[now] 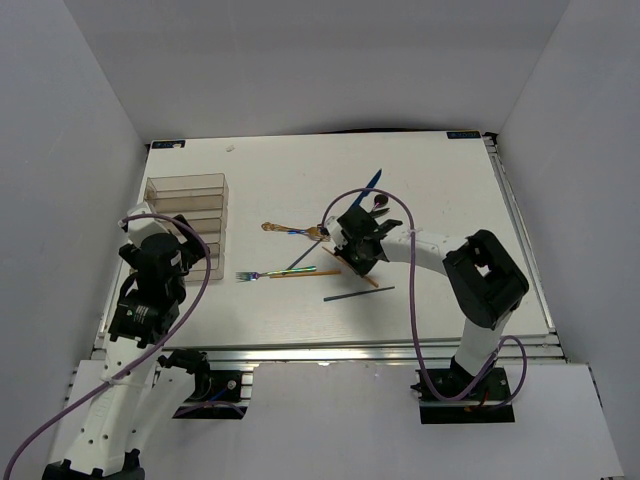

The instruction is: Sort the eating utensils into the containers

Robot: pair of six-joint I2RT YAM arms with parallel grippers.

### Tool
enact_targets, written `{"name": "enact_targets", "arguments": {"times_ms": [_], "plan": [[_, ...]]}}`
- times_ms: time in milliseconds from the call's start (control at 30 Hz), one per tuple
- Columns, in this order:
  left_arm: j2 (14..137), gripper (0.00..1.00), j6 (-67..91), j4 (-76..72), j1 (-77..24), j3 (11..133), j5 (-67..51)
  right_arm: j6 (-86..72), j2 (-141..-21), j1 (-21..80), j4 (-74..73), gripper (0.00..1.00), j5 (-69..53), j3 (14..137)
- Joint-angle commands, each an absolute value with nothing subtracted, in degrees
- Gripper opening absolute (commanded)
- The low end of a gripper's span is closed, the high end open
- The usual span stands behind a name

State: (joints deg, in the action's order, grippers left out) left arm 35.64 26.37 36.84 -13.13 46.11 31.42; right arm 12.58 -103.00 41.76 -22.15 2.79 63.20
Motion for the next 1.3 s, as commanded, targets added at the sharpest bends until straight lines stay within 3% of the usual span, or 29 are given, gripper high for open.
{"name": "enact_targets", "arguments": {"times_ms": [0, 133, 233, 267, 400, 600, 933, 1167, 1233, 1267], "plan": [[35.33, 0.98, 26.02, 35.95, -12.83, 46.14, 31.29, 14.15, -102.06, 41.66, -23.29, 0.0, 6.33, 61.61], [36.47, 0.98, 24.62, 35.77, -12.92, 47.98, 27.27, 13.45, -95.82, 41.66, -24.69, 0.0, 4.23, 62.93], [38.93, 0.98, 26.97, 33.85, -12.92, 49.66, 13.14, 12.05, -89.66, 41.66, -23.74, 0.0, 0.02, 63.55], [39.81, 0.98, 28.29, 31.66, -12.83, 48.96, 1.09, 10.21, -86.95, 41.66, -22.77, 0.0, -5.22, 63.37], [43.06, 0.98, 41.81, 6.24, -15.11, 40.18, -19.82, 1.87, -83.94, 41.57, -16.98, 0.0, -15.45, 63.02], [47.63, 0.98, 46.76, -2.9, -24.68, 38.76, -15.74, -13.86, -82.18, 42.01, -4.95, 0.0, -22.31, 62.76], [54.4, 0.91, 46.76, -5.09, -27.95, 38.41, -11.86, -16.44, -82.35, 44.82, -3.68, 0.0, -28.47, 67.32], [57.56, 0.69, 46.41, -4.92, -28.12, 39.81, -9.85, -16.44, -82.97, 46.58, -2.99, 0.0, -30.41, 67.85], [58.62, 0.29, 46.41, -5.01, -28.12, 40.51, -10.11, -16.52, -83.49, 46.67, -3.08, 0.0, -30.15, 68.2], [58.88, 0.0, 46.49, -3.97, -28.21, 41.3, -8.98, -16.7, -83.67, 46.67, -2.82, 0.0, -29.28, 68.29]]}}
